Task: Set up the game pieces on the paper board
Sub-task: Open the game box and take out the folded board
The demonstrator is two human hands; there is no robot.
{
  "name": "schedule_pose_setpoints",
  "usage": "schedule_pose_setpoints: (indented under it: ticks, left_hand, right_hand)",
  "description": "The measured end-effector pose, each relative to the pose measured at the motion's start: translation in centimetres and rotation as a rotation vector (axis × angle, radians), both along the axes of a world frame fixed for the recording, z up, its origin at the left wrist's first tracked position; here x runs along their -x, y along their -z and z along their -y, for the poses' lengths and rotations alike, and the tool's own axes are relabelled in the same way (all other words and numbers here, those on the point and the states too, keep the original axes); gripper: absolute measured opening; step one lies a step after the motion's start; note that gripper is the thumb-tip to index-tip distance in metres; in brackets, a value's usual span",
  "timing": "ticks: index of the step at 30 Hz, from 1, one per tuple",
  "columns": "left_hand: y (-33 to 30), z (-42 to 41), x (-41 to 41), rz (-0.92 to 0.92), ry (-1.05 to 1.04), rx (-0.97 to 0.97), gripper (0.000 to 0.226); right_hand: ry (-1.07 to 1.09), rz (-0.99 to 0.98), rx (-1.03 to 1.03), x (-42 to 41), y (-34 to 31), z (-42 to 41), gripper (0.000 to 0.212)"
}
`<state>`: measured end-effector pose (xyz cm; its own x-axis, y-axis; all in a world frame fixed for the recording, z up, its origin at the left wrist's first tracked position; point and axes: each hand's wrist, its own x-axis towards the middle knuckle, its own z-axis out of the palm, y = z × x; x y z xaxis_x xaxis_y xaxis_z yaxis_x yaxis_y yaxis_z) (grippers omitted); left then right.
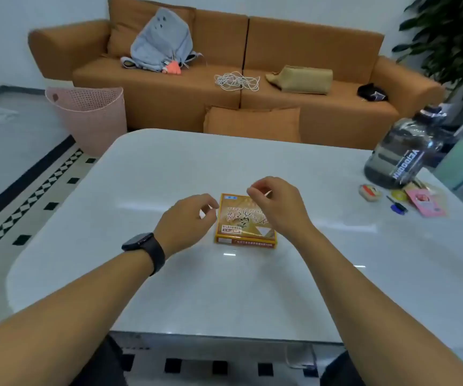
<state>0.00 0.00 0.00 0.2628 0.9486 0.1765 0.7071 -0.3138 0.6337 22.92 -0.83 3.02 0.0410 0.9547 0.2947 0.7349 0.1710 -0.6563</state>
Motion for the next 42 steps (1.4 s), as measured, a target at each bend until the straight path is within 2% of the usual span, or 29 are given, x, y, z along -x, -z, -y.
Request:
schedule_pose_setpoints:
  ticks: [2, 5, 8, 12, 17, 21, 23, 27, 33, 42]
  left_hand:
    - [0.9, 0.9, -0.3, 0.094, -0.023, -0.02, 0.017]
    - [1.5, 1.8, -1.8, 0.224, -0.033, -0.074, 0.03]
    - [1.3, 1.9, -3.0, 0.244, -0.019, -0.082, 0.029]
    - [2.6, 1.7, -2.5, 0.258, -0.005, 0.047, 0.04]
    - [3.6, 1.1, -2.9, 0.242, 0.023, 0.231, 0.081]
    - [4.8, 0.5, -3.8, 0.239, 0.082, 0.227, 0.096]
    - [5.6, 0.2, -4.0, 0.248, 0.09, 0.214, 0.098]
    - [6.2, 0.2, -4.0, 0.174, 0.075, 0.14, 0.093]
    - [6.2, 0.3, -4.1, 0.075, 0.023, 0.056, 0.081]
    - [6.0, 0.4, -4.0, 0.08, -0.008, 0.041, 0.08]
  right_hand:
    - [0.095, 0.031, -0.066, -0.1, 1.8, 1.3, 0.015]
    - [0.113, 0.093, -0.011, -0.3, 4.2, 2.6, 0.017]
    - [0.103, 0.062, 0.004, -1.2, 3.4, 2.5, 0.02]
    - [0.11, -0.016, 0.171, -2.5, 4.1, 2.1, 0.03]
    - [0.076, -0.145, 0.311, -2.8, 4.7, 0.8, 0.065]
    - [-0.024, -0.05, 0.373, -2.7, 7.2, 0.3, 0.106]
    - [-0.042, 0.042, 0.375, -2.7, 7.0, 0.7, 0.115]
    - [-0.069, 0.139, 0.427, -2.7, 7.0, 1.3, 0.114]
    - [-0.024, 0.211, 0.363, -2.5, 6.9, 0.7, 0.106]
    - [-0.007, 0.154, 0.31, -2.7, 6.9, 1.1, 0.107]
